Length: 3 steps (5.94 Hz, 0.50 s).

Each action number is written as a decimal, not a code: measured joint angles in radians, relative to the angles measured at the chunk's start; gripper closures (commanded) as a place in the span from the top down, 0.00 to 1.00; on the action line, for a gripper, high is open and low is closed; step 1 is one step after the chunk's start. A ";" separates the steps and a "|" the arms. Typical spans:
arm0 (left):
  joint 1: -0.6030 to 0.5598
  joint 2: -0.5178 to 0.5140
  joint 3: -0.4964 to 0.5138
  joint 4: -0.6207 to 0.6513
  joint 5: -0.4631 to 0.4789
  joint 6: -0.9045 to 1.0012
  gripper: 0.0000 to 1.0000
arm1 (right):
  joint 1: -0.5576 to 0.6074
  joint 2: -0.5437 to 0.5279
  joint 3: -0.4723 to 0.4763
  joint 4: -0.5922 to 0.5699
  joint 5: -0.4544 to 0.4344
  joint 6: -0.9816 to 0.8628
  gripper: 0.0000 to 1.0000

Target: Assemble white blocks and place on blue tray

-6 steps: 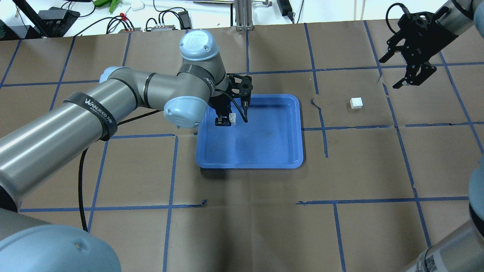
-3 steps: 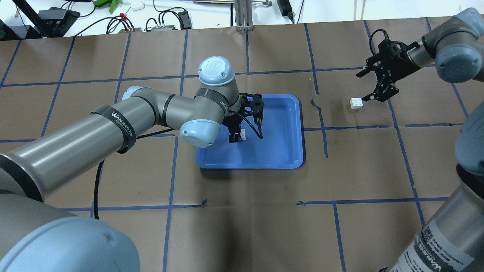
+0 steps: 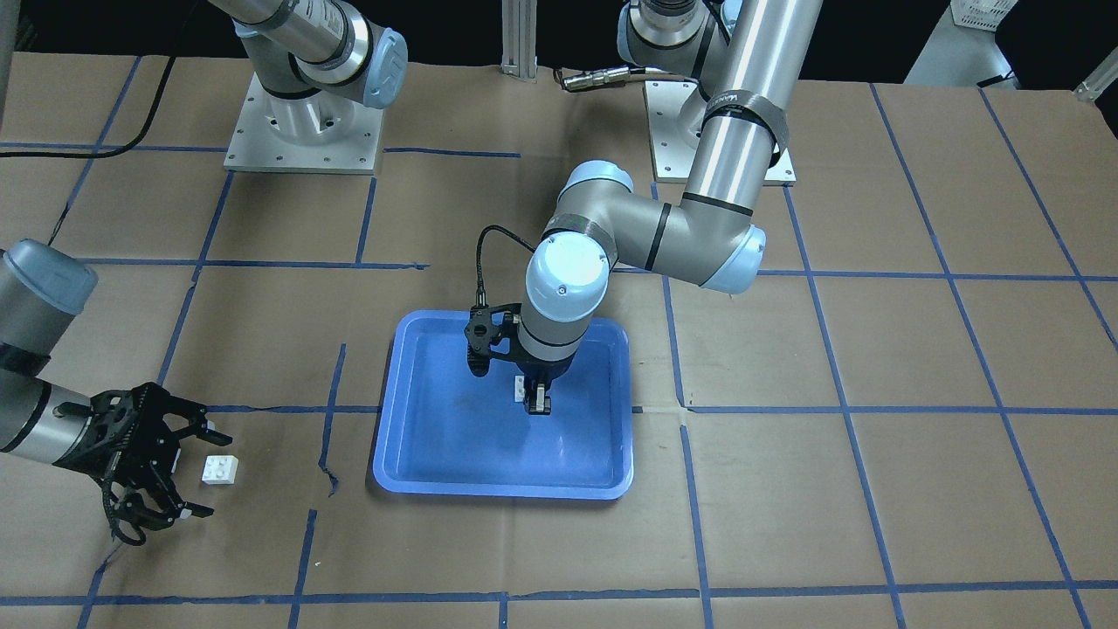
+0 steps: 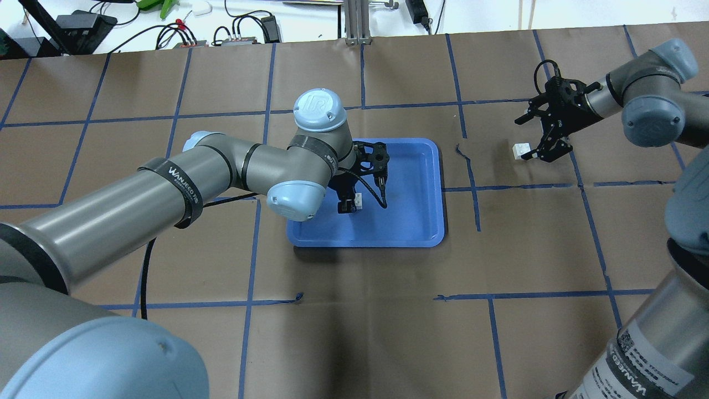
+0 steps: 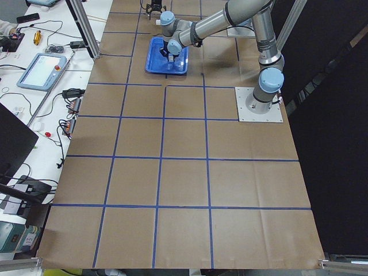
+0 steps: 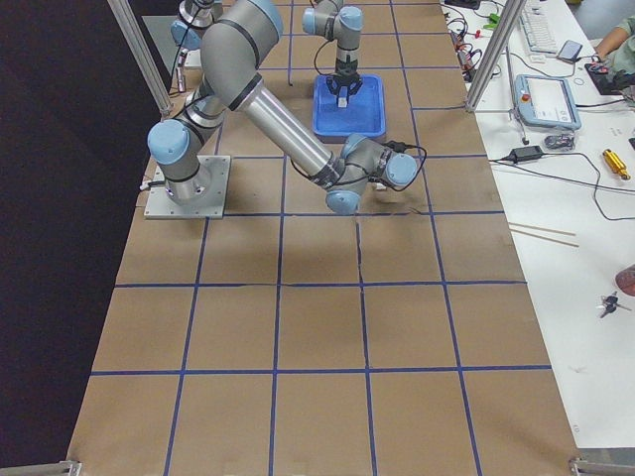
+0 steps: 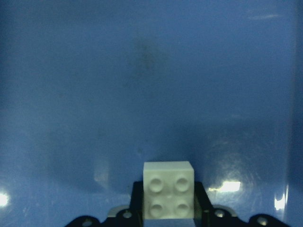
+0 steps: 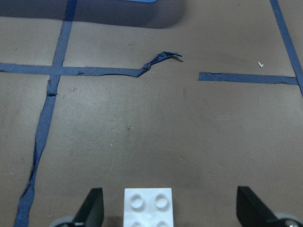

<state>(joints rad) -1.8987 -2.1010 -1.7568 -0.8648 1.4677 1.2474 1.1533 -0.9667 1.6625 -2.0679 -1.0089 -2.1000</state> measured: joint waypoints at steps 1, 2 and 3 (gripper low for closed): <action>0.000 0.012 0.002 -0.001 0.001 -0.001 0.99 | -0.004 0.005 0.002 0.001 -0.004 -0.022 0.99; 0.001 0.037 0.009 -0.011 0.004 -0.002 0.99 | -0.009 0.007 0.003 0.005 -0.005 -0.026 0.81; 0.003 0.081 0.019 -0.052 0.006 -0.002 0.99 | -0.013 0.006 0.002 0.008 -0.005 -0.026 0.63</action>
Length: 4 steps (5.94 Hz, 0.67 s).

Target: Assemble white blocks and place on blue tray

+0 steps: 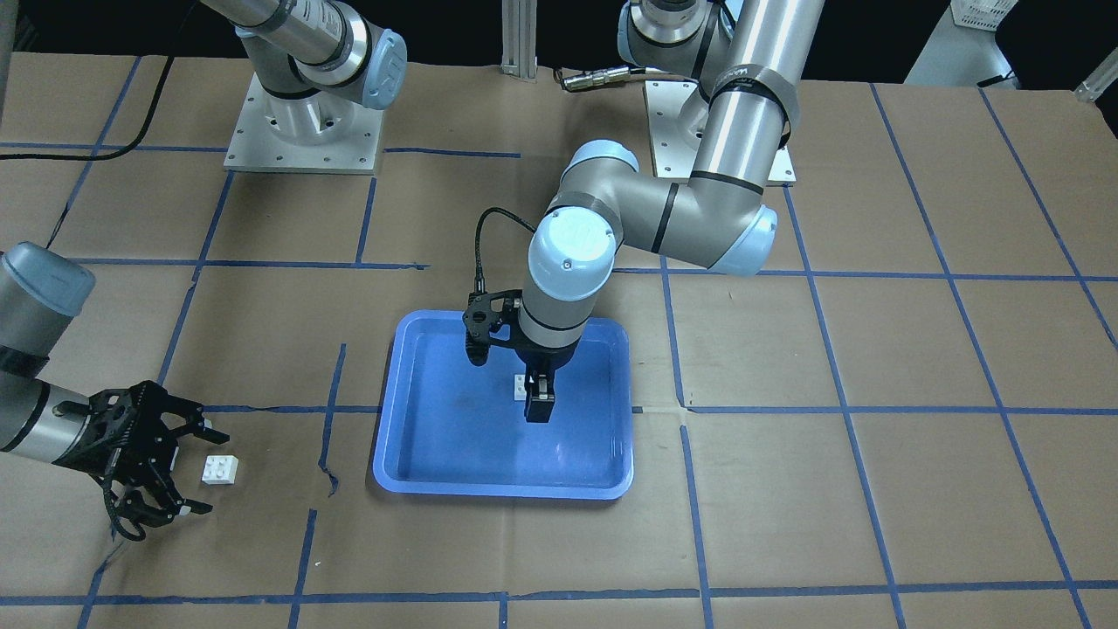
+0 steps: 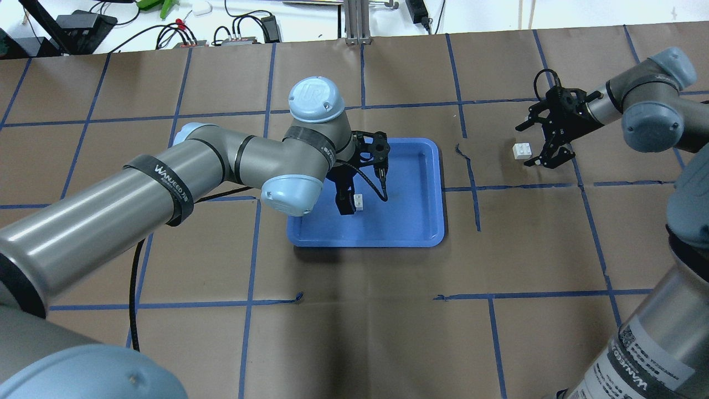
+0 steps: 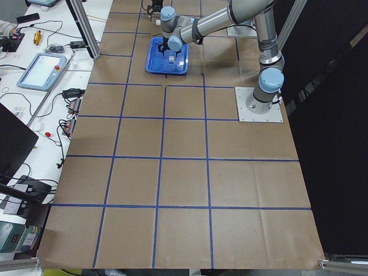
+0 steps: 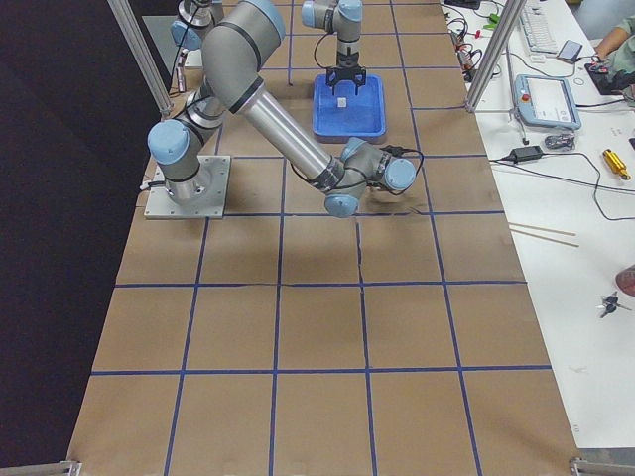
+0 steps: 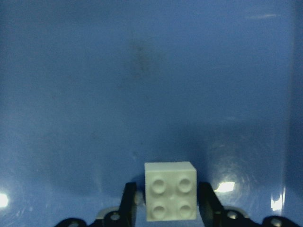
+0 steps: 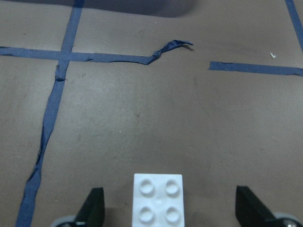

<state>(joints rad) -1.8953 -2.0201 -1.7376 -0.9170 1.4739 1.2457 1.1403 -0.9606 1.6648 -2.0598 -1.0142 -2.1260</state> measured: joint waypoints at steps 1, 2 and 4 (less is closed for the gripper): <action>0.006 0.062 0.012 -0.092 0.003 0.000 0.99 | -0.002 -0.001 0.000 0.001 0.000 0.003 0.56; 0.019 0.131 0.029 -0.203 0.006 -0.008 0.99 | -0.003 -0.001 0.000 0.001 -0.001 0.007 0.39; 0.067 0.274 0.059 -0.397 0.032 -0.136 0.99 | -0.003 0.000 0.000 0.001 -0.002 0.008 0.29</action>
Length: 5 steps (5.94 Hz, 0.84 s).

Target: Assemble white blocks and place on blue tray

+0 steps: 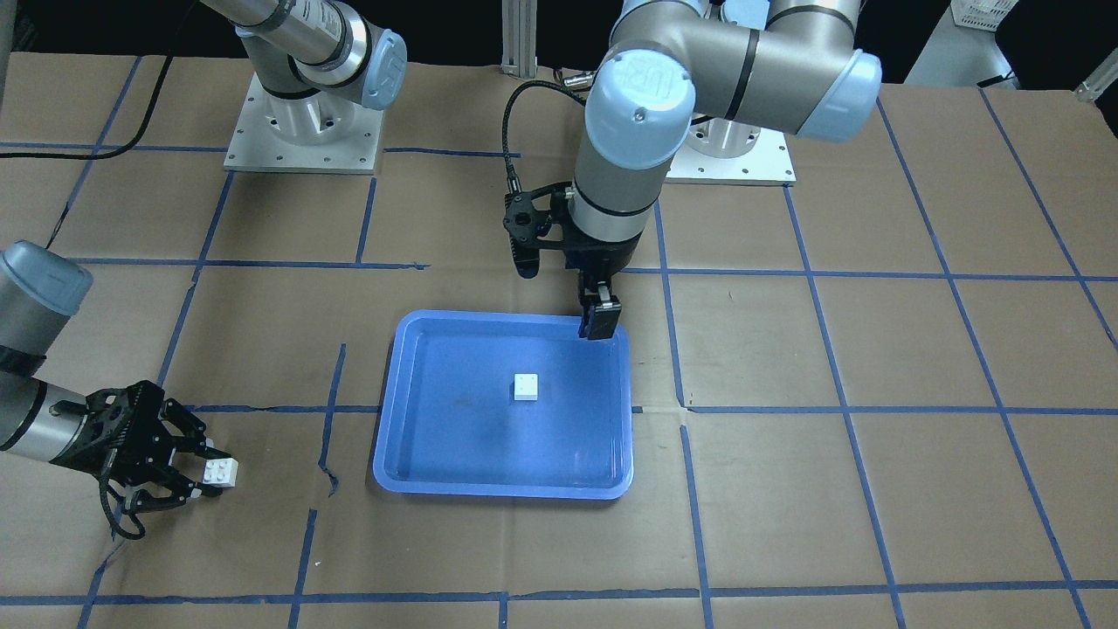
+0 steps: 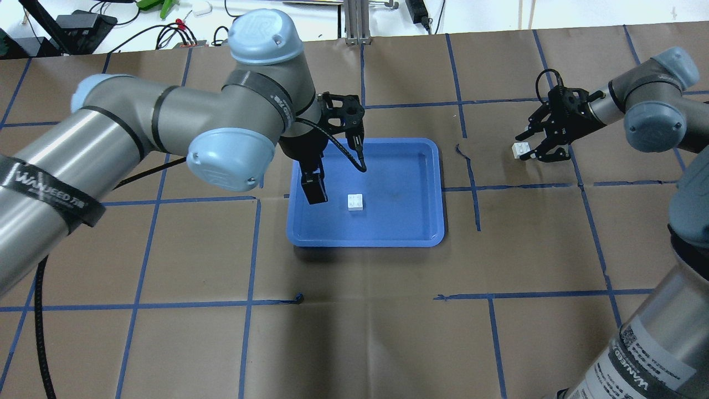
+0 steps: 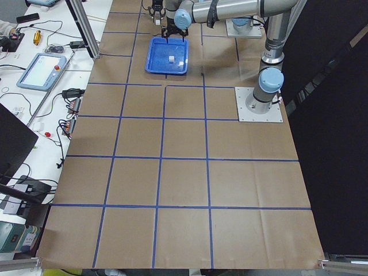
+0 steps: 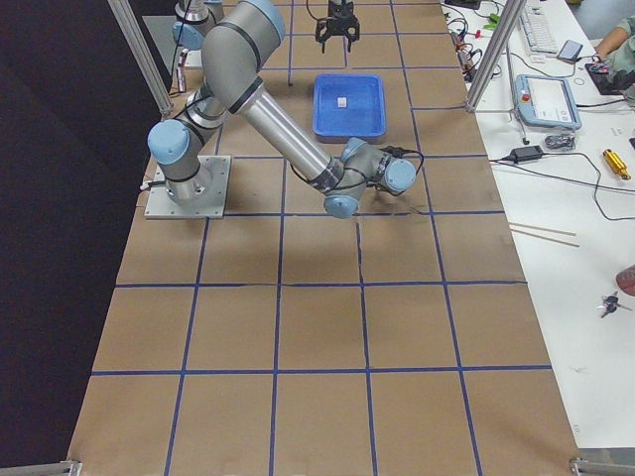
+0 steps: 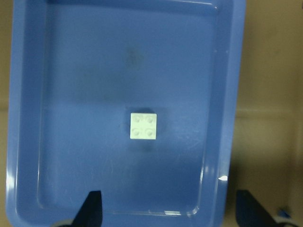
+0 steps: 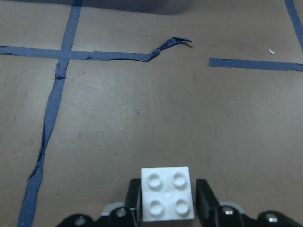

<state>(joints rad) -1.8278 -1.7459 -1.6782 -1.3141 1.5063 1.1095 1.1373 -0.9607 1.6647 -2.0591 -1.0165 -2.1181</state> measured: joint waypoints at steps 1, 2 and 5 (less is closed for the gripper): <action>0.025 0.054 0.004 -0.046 0.007 -0.083 0.99 | 0.000 0.000 -0.001 0.000 0.000 -0.001 0.25; 0.046 0.101 0.009 -0.077 0.009 -0.177 0.99 | 0.000 -0.002 -0.006 0.001 0.000 -0.002 0.25; 0.093 0.185 0.029 -0.097 0.051 -0.580 0.99 | 0.006 -0.098 -0.025 0.089 0.002 0.036 0.25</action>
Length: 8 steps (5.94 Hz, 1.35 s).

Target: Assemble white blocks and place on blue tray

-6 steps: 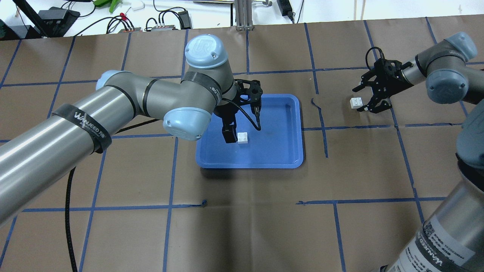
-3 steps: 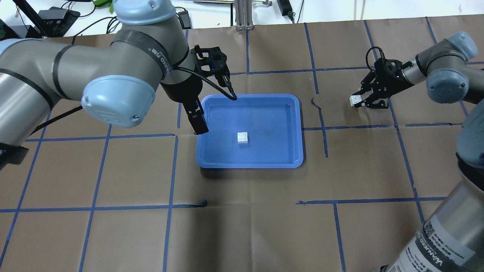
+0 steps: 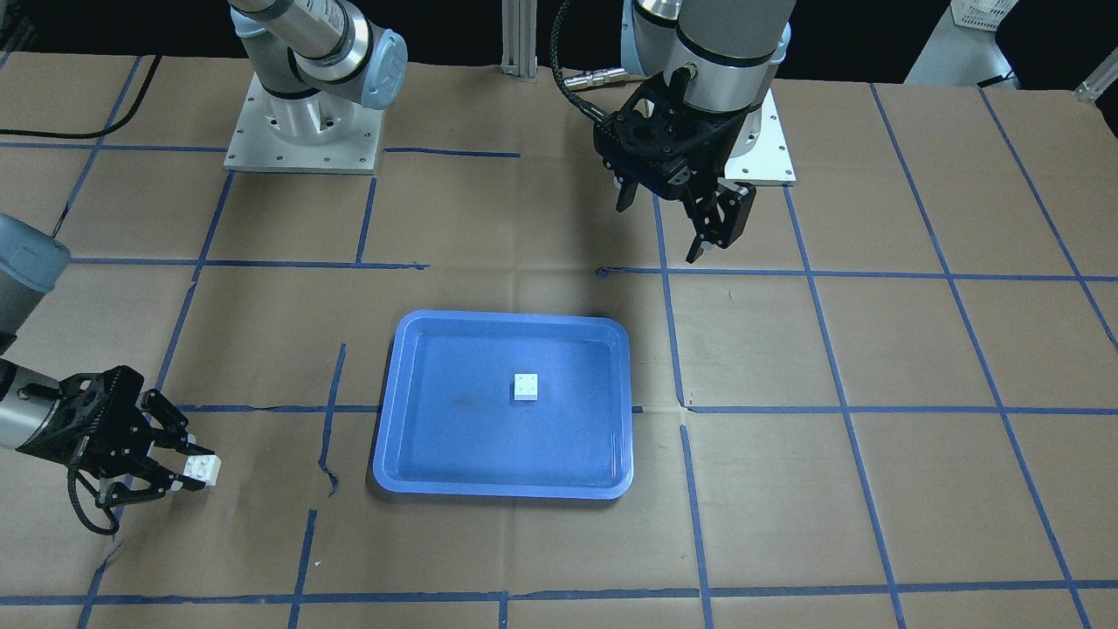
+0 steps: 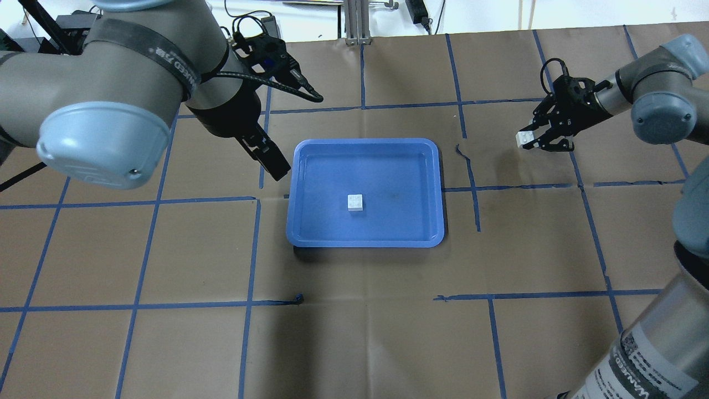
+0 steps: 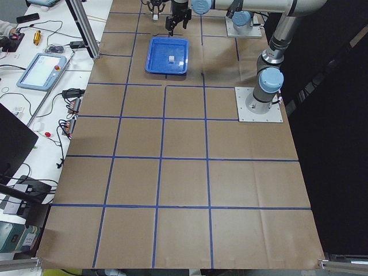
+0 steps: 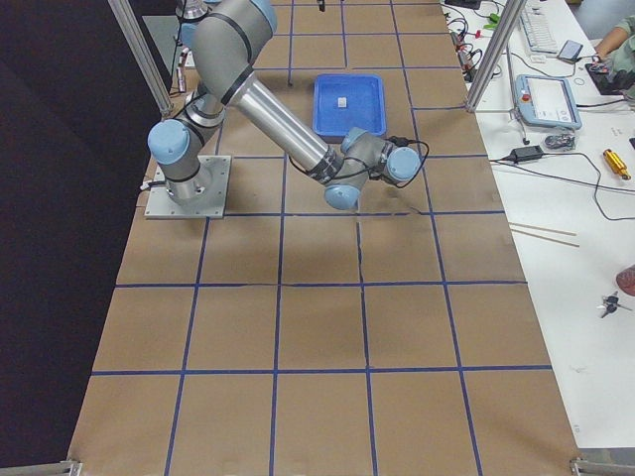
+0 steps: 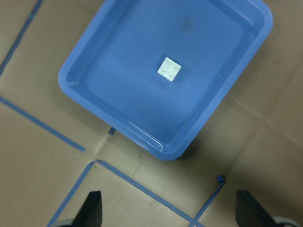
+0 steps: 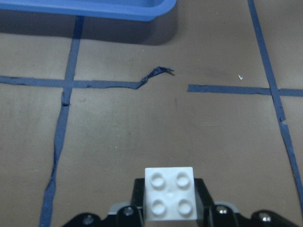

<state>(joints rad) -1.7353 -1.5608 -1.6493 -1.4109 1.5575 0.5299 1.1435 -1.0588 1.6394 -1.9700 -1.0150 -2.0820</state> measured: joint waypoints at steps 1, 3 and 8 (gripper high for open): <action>0.005 0.007 0.006 -0.003 0.026 -0.167 0.99 | 0.008 -0.055 0.001 0.068 0.005 0.006 0.25; 0.029 0.015 0.023 -0.033 0.042 -0.449 0.99 | 0.097 -0.130 0.042 0.125 0.016 0.011 0.25; 0.084 0.015 0.064 -0.130 0.026 -0.520 0.99 | 0.381 -0.144 0.350 -0.458 0.101 0.470 0.25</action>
<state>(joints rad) -1.6518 -1.5462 -1.5850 -1.5414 1.5832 0.0099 1.5243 -1.2025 1.9893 -2.4281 -0.9136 -1.6124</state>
